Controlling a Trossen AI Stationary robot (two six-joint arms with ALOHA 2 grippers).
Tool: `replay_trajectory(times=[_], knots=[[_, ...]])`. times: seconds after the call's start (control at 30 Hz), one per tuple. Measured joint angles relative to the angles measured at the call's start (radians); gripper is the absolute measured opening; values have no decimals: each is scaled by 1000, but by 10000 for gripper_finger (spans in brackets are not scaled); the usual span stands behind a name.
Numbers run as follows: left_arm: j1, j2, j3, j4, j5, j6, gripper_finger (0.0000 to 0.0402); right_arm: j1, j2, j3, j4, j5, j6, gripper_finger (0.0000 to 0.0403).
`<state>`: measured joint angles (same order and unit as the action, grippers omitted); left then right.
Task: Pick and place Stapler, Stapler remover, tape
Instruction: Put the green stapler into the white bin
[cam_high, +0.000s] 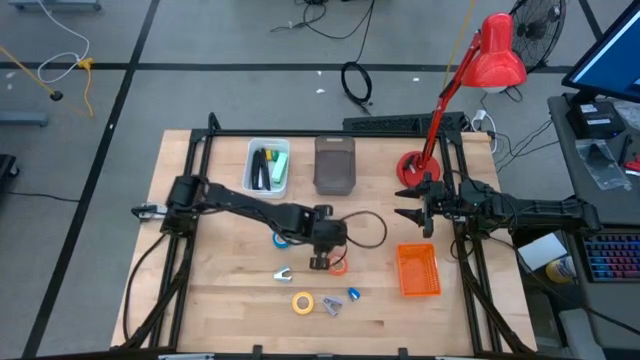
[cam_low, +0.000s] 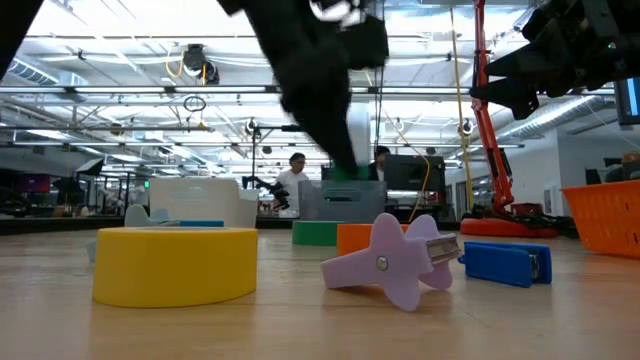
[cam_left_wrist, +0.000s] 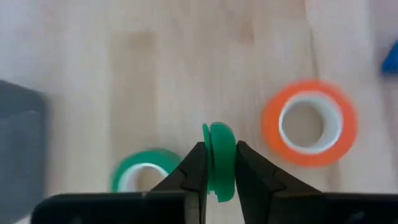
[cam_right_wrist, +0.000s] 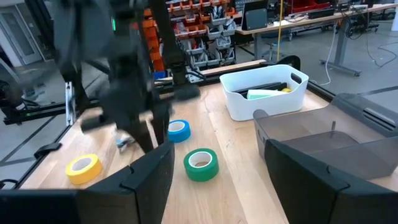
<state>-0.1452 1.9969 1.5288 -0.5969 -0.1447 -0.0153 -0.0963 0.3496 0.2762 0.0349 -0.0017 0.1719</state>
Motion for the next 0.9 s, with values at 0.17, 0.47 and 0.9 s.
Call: replay_trajectory(times=[0.17, 0.47, 0.9], knots=[[4, -146, 1, -7, -157, -86, 54, 0, 0, 0, 0, 0, 0, 242], [113, -371, 1, -229, -550, -167, 54, 0, 0, 0, -1, 0, 0, 242], [507, -409, 1, -401, -454, -166, 54, 0, 0, 0, -1, 0, 0, 242]])
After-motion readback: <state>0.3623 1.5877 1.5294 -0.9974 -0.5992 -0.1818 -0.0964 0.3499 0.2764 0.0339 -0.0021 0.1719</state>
